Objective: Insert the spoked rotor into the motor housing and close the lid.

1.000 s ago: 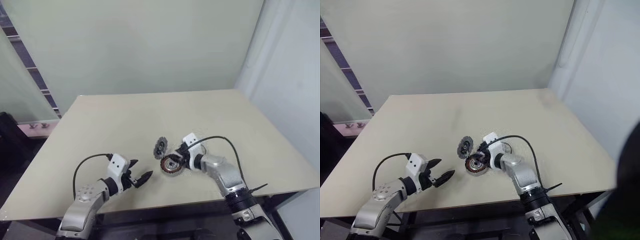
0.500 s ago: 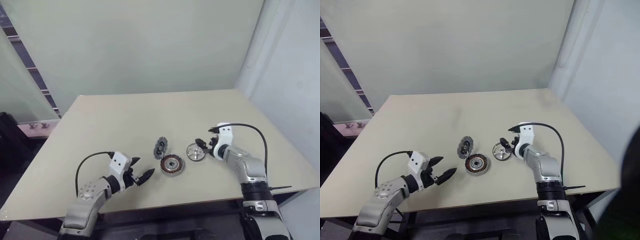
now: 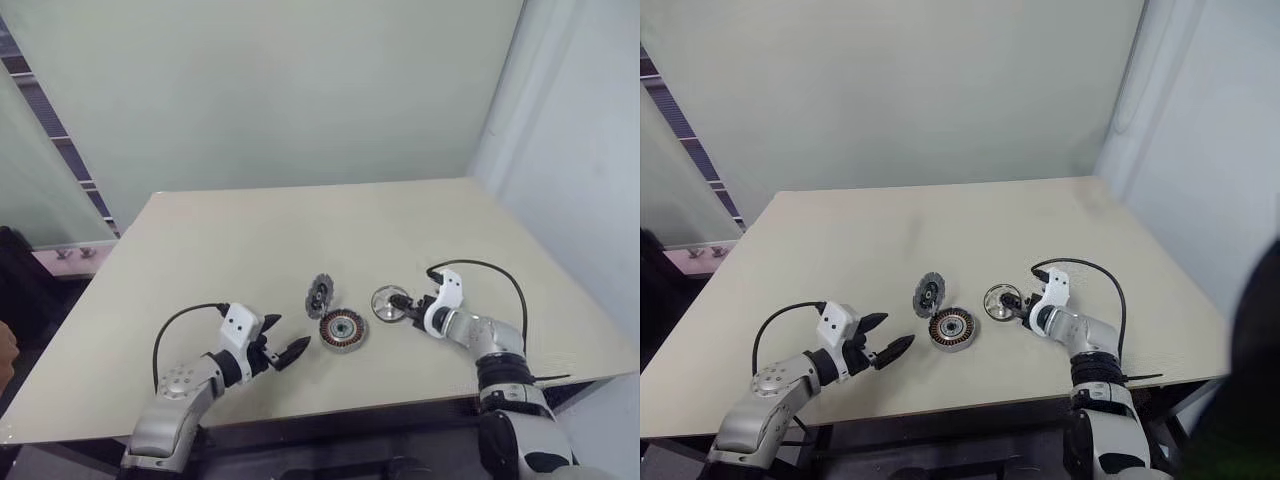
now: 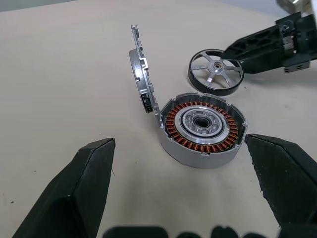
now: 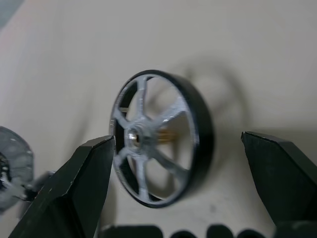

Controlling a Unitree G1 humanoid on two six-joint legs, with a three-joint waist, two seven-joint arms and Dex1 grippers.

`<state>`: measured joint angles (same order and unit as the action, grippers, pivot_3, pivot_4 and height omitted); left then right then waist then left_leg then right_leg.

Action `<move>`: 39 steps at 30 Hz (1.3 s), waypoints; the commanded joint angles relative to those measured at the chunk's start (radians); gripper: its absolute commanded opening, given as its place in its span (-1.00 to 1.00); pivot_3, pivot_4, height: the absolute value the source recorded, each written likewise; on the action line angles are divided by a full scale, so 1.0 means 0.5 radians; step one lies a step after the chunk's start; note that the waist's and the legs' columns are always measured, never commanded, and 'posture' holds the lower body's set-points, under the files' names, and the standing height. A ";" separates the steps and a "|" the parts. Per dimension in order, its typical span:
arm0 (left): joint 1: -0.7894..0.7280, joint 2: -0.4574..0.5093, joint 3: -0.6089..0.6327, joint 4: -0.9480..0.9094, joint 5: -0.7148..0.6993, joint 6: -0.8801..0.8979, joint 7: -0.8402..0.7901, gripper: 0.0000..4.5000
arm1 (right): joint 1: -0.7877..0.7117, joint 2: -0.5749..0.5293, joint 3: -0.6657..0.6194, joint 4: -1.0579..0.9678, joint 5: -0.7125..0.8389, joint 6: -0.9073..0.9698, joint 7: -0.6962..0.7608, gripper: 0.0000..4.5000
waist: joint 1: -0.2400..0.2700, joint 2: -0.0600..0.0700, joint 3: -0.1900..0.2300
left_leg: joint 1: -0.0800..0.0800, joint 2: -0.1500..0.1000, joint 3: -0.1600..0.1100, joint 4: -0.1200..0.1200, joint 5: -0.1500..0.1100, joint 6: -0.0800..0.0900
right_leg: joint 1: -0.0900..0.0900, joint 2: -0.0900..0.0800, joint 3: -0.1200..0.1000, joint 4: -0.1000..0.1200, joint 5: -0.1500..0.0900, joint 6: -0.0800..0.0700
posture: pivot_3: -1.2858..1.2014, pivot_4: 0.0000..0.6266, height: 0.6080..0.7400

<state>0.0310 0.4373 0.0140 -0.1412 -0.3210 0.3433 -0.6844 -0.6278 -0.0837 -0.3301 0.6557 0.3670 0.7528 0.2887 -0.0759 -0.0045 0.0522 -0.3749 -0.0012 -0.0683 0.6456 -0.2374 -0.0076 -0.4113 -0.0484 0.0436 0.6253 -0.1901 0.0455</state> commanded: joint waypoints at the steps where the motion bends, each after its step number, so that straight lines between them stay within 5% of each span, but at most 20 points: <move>1: -0.023 0.028 0.041 -0.061 -0.026 -0.002 -0.009 1.00 | -0.104 0.017 -0.065 0.096 0.089 -0.089 0.029 0.98 | 0.000 0.000 0.000 | 0.000 0.000 0.000 0.000 0.000 0.000 | 0.000 0.000 0.000 0.000 0.000 0.000 | 0.03 -1.00 1.00; 6: -0.010 0.038 0.047 -0.073 -0.031 0.001 0.000 1.00 | -0.135 0.036 -0.116 0.172 0.145 -0.132 0.028 0.82 | 0.000 0.000 0.000 | -0.001 -0.001 -0.001 0.000 0.000 0.000 | 0.000 0.000 0.000 0.000 0.000 0.000 | 0.03 -1.00 1.00; 15: -0.008 0.026 0.034 -0.061 -0.026 -0.012 0.005 1.00 | -0.121 0.038 -0.183 0.143 0.229 -0.112 -0.028 -0.52 | -0.001 0.003 -0.001 | 0.000 0.000 -0.001 0.000 0.000 0.000 | 0.001 0.000 0.000 0.000 0.000 0.000 | 0.03 -1.00 1.00; 18: -0.013 0.020 0.027 -0.054 -0.024 -0.016 0.003 1.00 | -0.112 0.033 -0.183 0.130 0.258 -0.099 -0.051 -0.80 | 0.008 0.008 -0.005 | 0.003 -0.001 -0.001 0.000 0.000 0.000 | 0.005 0.000 0.000 0.000 0.000 0.000 | 0.03 -1.00 1.00; 39: -0.035 0.011 0.015 -0.019 -0.023 -0.017 -0.011 1.00 | 0.170 0.449 -0.276 -0.785 0.914 0.682 -0.301 -0.81 | -0.008 0.014 -0.003 | -0.002 0.000 -0.003 -0.003 0.001 0.002 | -0.001 0.001 0.001 -0.001 0.000 0.000 | 0.03 -1.00 1.00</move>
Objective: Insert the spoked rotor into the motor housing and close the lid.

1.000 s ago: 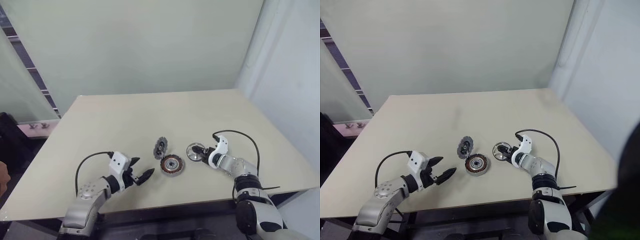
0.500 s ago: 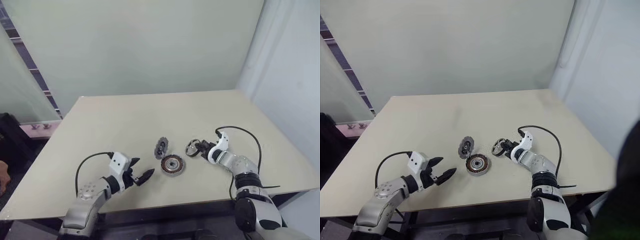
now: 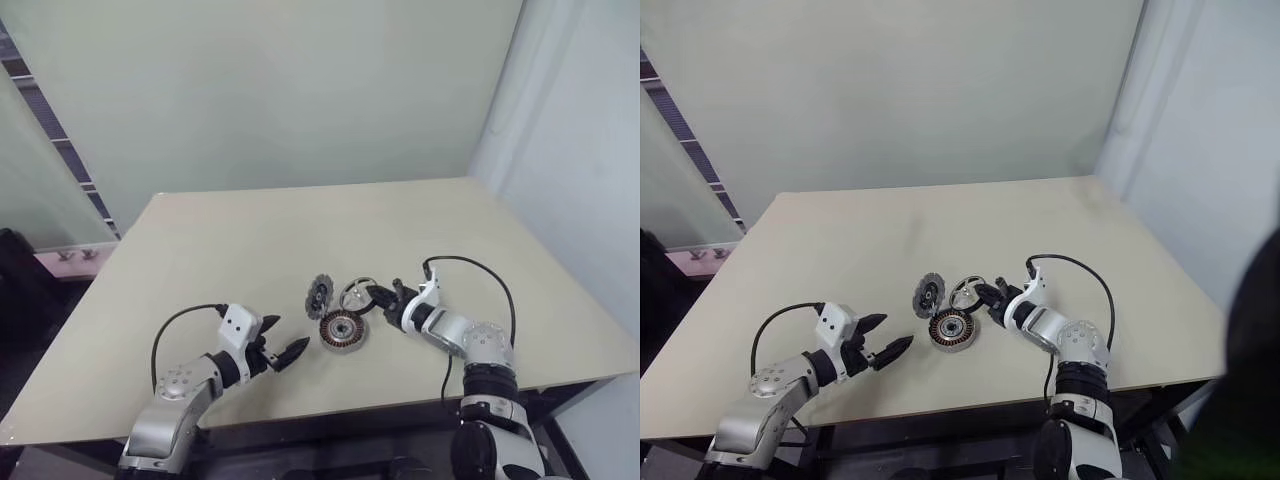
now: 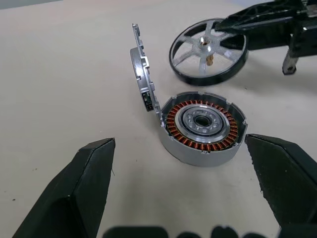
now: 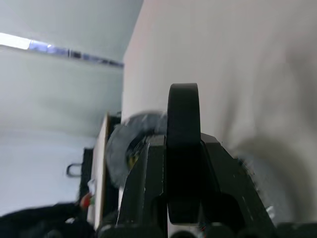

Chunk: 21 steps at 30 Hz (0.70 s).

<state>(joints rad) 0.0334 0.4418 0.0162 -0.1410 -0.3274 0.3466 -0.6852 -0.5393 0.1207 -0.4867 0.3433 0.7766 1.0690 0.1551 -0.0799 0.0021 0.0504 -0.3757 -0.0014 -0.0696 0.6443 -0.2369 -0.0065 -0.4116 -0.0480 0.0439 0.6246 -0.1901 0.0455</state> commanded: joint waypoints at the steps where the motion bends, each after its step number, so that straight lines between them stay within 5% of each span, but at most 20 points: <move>1: -0.044 0.001 0.008 -0.017 -0.010 -0.022 -0.010 1.00 | 0.012 0.062 0.062 -0.194 0.096 0.068 -0.044 -0.81 | -0.001 0.001 0.001 | 0.000 0.000 0.000 0.000 0.000 0.000 | 0.000 0.000 0.000 0.000 0.000 0.000 | 0.03 -1.00 1.00; 21: -0.014 0.010 0.007 -0.051 -0.008 -0.009 -0.018 1.00 | 0.159 0.189 0.301 -0.234 0.075 0.048 -0.099 -0.81 | -0.002 0.003 0.002 | -0.003 0.001 0.000 -0.001 0.000 0.000 | -0.004 -0.001 -0.001 -0.001 0.000 0.000 | 0.03 -1.00 1.00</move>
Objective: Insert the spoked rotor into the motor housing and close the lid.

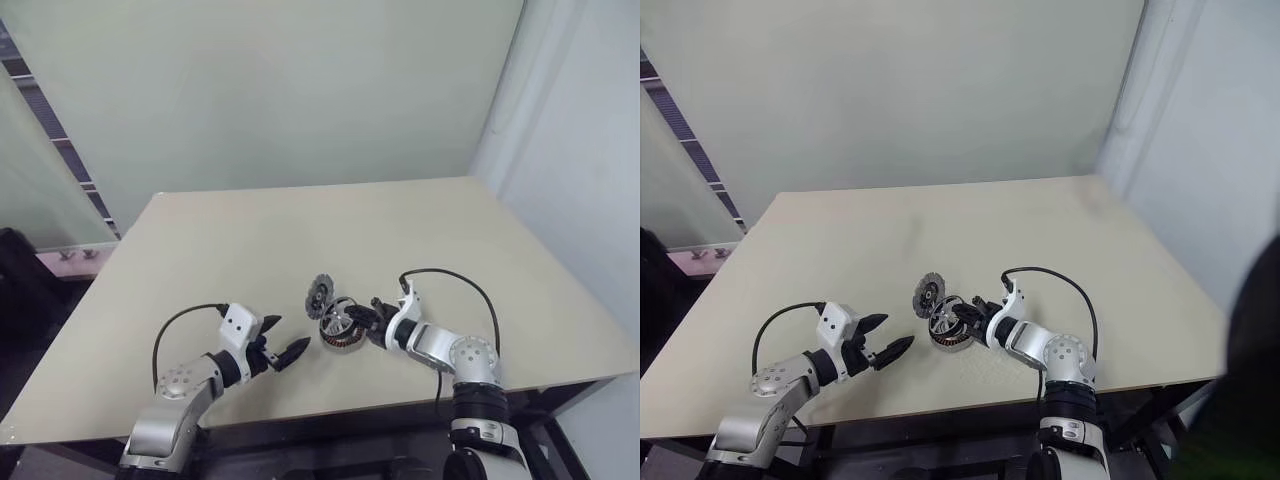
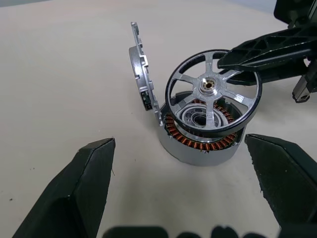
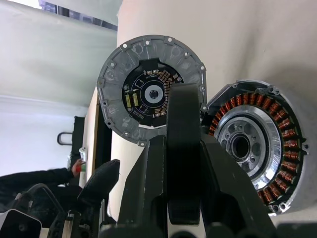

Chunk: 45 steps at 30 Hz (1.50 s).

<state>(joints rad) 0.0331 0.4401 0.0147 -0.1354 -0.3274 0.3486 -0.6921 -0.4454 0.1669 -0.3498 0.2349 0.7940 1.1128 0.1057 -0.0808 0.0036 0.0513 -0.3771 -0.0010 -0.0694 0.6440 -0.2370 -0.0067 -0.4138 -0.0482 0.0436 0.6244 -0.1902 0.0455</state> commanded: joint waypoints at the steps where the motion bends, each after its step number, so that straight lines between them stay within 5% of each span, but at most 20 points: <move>1: -0.013 0.013 0.010 -0.063 -0.008 -0.013 -0.004 1.00 | -0.032 0.098 0.031 -0.010 0.041 -0.045 0.000 -0.81 | 0.000 0.000 0.000 | 0.000 0.000 0.000 0.000 0.000 0.000 | 0.000 0.000 0.000 0.000 0.000 0.000 | 0.03 -1.00 1.00; 19: -0.022 0.014 0.009 -0.060 -0.004 -0.012 -0.002 1.00 | -0.014 0.049 0.145 0.054 -0.018 -0.123 0.004 -0.81 | -0.002 0.000 0.000 | -0.001 0.001 0.000 0.000 0.000 0.000 | -0.001 0.000 0.000 0.000 0.000 0.000 | 0.03 -1.00 1.00; 26: -0.033 0.002 -0.008 -0.051 -0.001 -0.015 -0.003 1.00 | -0.020 -0.019 0.154 -0.111 -0.013 -0.089 -0.043 0.22 | -0.002 0.001 0.001 | -0.001 0.001 0.000 -0.001 0.000 0.000 | -0.003 0.000 0.000 0.000 0.000 0.000 | 0.03 -1.00 1.00; 41: -0.056 0.001 -0.017 -0.028 0.002 -0.018 -0.015 1.00 | 0.007 -0.401 0.416 -0.449 -0.254 -0.143 0.094 0.22 | -0.004 0.001 0.001 | -0.004 0.001 0.002 -0.001 0.000 0.000 | -0.006 -0.001 0.000 0.000 0.000 0.000 | 0.03 -1.00 1.00; 45: -0.063 0.005 -0.014 -0.028 0.002 -0.016 -0.019 1.00 | 0.067 -0.453 0.680 -0.559 -0.386 -0.367 0.309 0.15 | -0.004 0.001 0.001 | -0.004 0.001 0.002 -0.002 0.000 0.000 | -0.006 0.000 0.000 0.000 0.000 0.000 | 0.03 -1.00 1.00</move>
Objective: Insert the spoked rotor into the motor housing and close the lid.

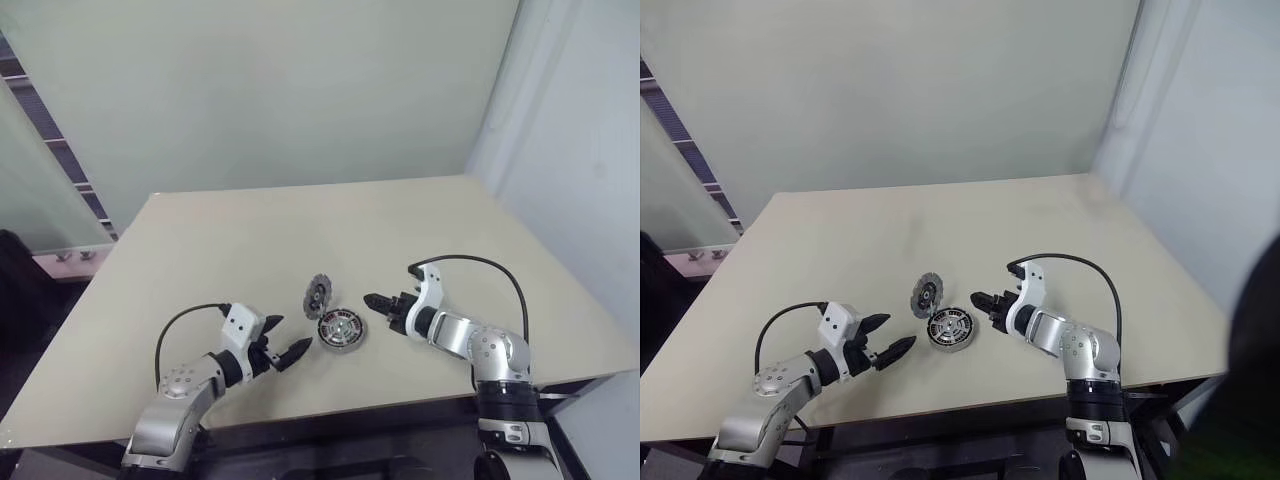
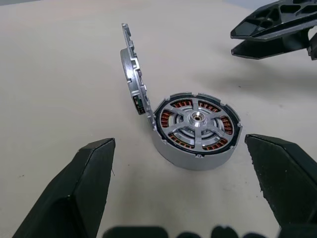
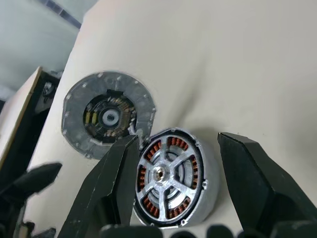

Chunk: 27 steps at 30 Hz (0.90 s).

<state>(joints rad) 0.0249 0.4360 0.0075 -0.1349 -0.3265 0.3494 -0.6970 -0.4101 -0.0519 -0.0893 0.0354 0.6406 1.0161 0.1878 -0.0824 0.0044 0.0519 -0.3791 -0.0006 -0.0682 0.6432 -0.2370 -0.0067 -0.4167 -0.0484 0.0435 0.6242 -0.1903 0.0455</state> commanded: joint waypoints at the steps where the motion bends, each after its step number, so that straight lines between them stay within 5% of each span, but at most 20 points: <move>1: -0.047 0.014 0.001 -0.028 0.001 -0.018 -0.010 1.00 | 0.006 -0.037 0.240 -0.176 -0.141 -0.238 0.182 0.06 | 0.000 0.000 0.000 | 0.000 0.000 0.000 0.000 0.000 0.000 | 0.000 0.000 0.000 0.000 0.000 0.000 | 0.03 -1.00 1.00; 8: -0.049 0.027 0.007 -0.031 0.004 -0.017 -0.018 1.00 | 0.007 -0.075 0.713 0.023 -0.657 -0.783 0.269 -0.95 | 0.002 -0.001 0.000 | 0.000 0.000 0.000 0.001 0.000 0.000 | 0.000 0.000 0.000 0.000 0.000 0.000 | 0.03 -1.00 1.00; 18: -0.057 0.040 0.015 -0.056 0.001 -0.007 -0.006 1.00 | -0.042 0.084 0.779 0.743 -0.970 -1.126 0.272 -0.98 | 0.003 -0.002 0.000 | 0.001 -0.001 0.000 0.001 0.000 0.000 | 0.001 0.000 0.001 0.001 0.000 0.000 | 0.03 -1.00 1.00; 27: -0.040 0.036 0.013 -0.058 0.000 -0.009 0.005 1.00 | -0.075 -0.042 0.751 0.448 -1.009 -1.087 0.432 -0.98 | 0.005 -0.002 0.000 | 0.005 -0.001 -0.001 0.002 0.000 0.000 | 0.005 0.000 0.000 0.001 0.000 0.000 | 0.03 -1.00 1.00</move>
<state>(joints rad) 0.0165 0.4497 0.0081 -0.1340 -0.3263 0.3520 -0.6982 -0.4184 -0.0572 0.2920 0.3411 0.1506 0.4647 0.3790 -0.0799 0.0034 0.0517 -0.3770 -0.0012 -0.0685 0.6443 -0.2369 -0.0068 -0.4144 -0.0487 0.0438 0.6246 -0.1902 0.0455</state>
